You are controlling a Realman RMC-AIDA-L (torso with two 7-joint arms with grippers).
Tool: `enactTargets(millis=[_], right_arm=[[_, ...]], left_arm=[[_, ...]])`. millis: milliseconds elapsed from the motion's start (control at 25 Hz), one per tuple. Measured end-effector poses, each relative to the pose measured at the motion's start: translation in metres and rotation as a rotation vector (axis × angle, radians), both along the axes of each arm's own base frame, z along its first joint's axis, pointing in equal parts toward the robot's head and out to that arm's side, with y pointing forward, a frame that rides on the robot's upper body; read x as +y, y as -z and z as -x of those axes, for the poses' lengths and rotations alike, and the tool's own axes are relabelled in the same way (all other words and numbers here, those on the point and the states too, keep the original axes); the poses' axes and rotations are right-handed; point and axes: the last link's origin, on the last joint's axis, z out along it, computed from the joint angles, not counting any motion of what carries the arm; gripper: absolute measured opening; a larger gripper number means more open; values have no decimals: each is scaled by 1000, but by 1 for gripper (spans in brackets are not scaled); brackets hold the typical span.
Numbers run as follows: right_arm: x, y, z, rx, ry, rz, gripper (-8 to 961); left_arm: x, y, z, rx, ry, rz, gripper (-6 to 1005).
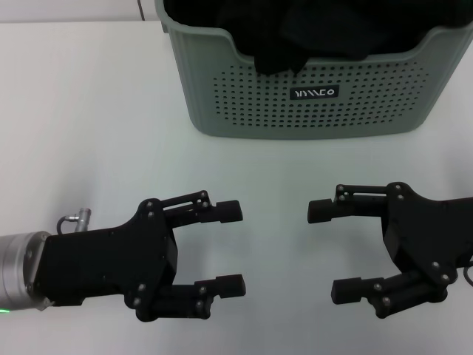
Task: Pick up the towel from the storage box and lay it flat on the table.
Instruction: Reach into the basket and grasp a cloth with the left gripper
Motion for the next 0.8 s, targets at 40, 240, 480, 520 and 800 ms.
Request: enactTargets(millis=[40, 240, 480, 520, 800], right_arm=[[0, 0, 0, 0, 0, -1, 855], [0, 0, 0, 0, 1, 3, 855], [-1, 1, 0, 2, 1, 6, 855], [-2, 0, -1, 5, 3, 6, 855], [-3, -2, -6, 12, 32, -10, 855]], left_arm=[[0, 0, 0, 0, 0, -2, 767], [0, -1, 0, 1, 1, -3, 768], [0, 0, 1, 0, -2, -3, 768], [0, -1, 1, -2, -3, -8, 767], [21, -33, 4, -207, -200, -259, 768]])
